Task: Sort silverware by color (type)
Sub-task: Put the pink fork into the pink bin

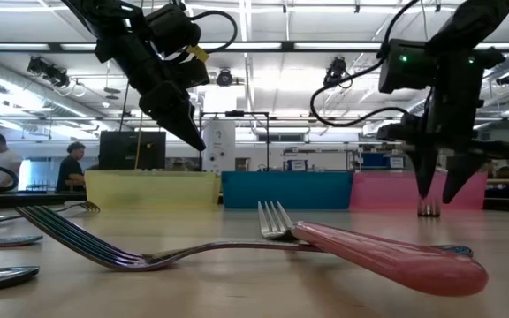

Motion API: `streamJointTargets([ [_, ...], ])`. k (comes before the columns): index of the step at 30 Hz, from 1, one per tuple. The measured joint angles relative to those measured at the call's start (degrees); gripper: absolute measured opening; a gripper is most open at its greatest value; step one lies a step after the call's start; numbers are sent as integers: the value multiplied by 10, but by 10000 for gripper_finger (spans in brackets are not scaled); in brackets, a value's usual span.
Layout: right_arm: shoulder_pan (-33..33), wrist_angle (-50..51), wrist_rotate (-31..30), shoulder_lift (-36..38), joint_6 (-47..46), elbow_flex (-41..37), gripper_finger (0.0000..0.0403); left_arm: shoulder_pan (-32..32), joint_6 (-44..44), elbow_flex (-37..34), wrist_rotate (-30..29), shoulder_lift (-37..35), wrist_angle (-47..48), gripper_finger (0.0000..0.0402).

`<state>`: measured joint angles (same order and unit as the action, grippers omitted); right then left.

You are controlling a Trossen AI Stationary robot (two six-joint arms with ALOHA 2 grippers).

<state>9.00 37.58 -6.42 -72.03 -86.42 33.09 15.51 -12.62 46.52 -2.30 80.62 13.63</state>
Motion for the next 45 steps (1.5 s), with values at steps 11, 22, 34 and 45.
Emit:
streamJointTargets([
  [11, 5, -62, -10, 0, -11, -33, 156, 0, 0, 0, 0, 0, 0, 107],
  [22, 38, -78, 9, -17, -5, -34, 156, 0, -1, 0, 0, 0, 0, 107],
  [34, 54, -9, 29, -67, 60, 5, 142, 0, -1, 0, 0, 0, 0, 107],
  [45, 54, 16, 32, -80, 113, 6, 47, 0, -1, 0, 0, 0, 1, 107],
])
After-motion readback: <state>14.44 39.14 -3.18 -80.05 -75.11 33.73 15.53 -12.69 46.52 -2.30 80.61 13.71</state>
